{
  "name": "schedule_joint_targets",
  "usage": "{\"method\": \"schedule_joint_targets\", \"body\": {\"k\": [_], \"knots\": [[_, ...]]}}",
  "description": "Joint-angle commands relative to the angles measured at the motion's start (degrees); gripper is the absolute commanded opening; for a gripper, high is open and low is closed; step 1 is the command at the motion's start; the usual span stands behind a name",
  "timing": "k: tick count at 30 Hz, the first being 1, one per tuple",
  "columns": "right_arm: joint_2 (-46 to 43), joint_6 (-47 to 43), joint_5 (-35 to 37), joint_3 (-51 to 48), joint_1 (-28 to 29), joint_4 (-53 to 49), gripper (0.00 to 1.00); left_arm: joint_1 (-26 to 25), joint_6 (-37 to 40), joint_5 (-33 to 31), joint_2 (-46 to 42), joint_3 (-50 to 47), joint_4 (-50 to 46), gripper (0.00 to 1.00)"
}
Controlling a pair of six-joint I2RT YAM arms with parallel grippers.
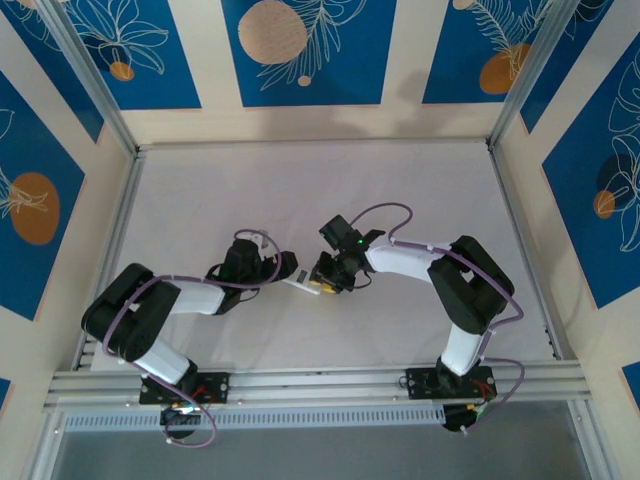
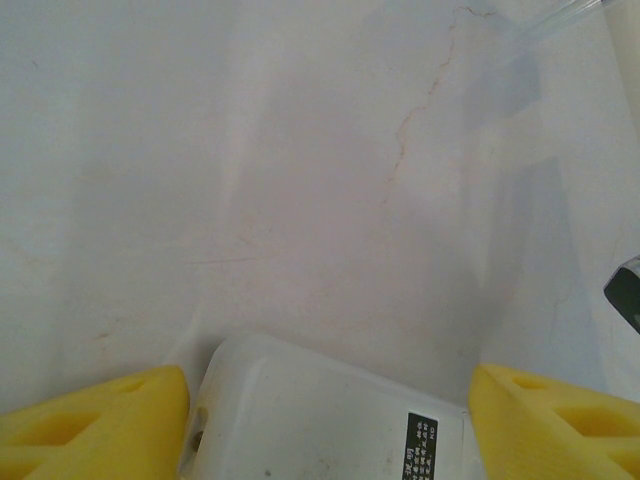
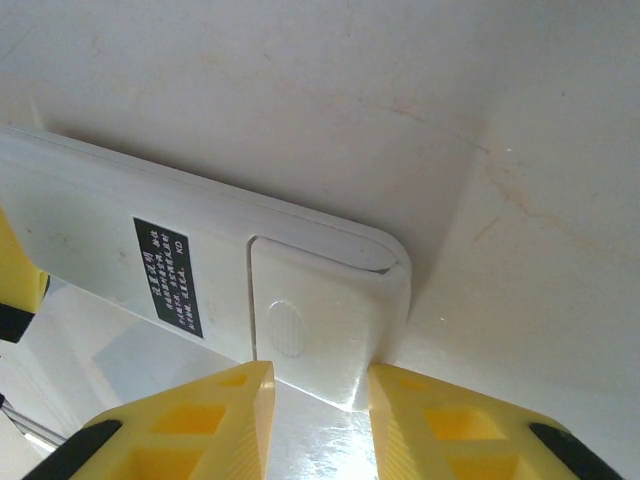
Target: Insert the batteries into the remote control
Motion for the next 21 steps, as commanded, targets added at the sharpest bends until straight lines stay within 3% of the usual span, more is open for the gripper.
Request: {"method": "schedule_joint_targets", "body": {"k": [1, 21], "knots": [[-2.1, 0.2, 2.2, -1.6, 0.8, -2.0, 0.33, -0.9, 0.1, 0.5, 0.0, -0.8, -6.1, 0.74], [2.0, -0.1, 0.8, 1.0, 0.6, -0.7, 0.3, -0.9, -0.2, 1.2, 0.7, -0.5, -5.6, 0.74]]}}
